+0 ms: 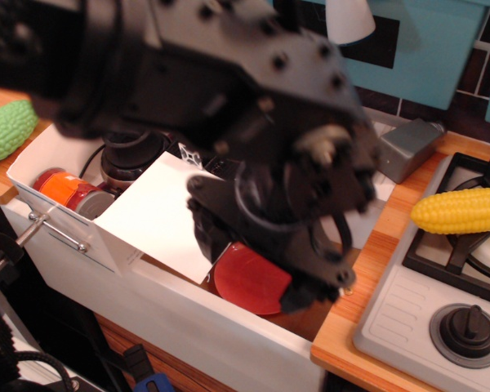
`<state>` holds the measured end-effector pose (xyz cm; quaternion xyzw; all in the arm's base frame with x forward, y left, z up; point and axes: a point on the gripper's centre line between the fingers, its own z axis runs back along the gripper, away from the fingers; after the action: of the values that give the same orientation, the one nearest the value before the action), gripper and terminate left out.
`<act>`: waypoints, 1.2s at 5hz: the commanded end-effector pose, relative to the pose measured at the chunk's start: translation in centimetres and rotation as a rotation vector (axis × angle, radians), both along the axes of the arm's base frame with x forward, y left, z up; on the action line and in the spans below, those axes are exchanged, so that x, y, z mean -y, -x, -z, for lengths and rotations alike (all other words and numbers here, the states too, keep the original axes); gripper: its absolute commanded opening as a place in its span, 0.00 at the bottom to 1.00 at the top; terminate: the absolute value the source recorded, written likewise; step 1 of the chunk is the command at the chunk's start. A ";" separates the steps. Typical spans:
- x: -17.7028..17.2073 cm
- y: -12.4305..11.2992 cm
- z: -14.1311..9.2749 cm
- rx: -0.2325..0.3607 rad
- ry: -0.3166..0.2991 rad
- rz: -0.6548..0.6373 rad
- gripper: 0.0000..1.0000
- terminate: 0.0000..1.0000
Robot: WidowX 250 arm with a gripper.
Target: Close white1fbox flap
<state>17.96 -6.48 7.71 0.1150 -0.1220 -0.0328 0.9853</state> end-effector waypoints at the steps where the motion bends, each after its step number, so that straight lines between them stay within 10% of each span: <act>1: 0.7 0.0 1.8 0.023 -0.026 0.064 1.00 0.00; 6: -2.5 -1.3 3.6 0.022 -0.068 0.160 1.00 0.00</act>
<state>18.48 -3.87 3.60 0.1525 -0.1177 -0.1159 0.9744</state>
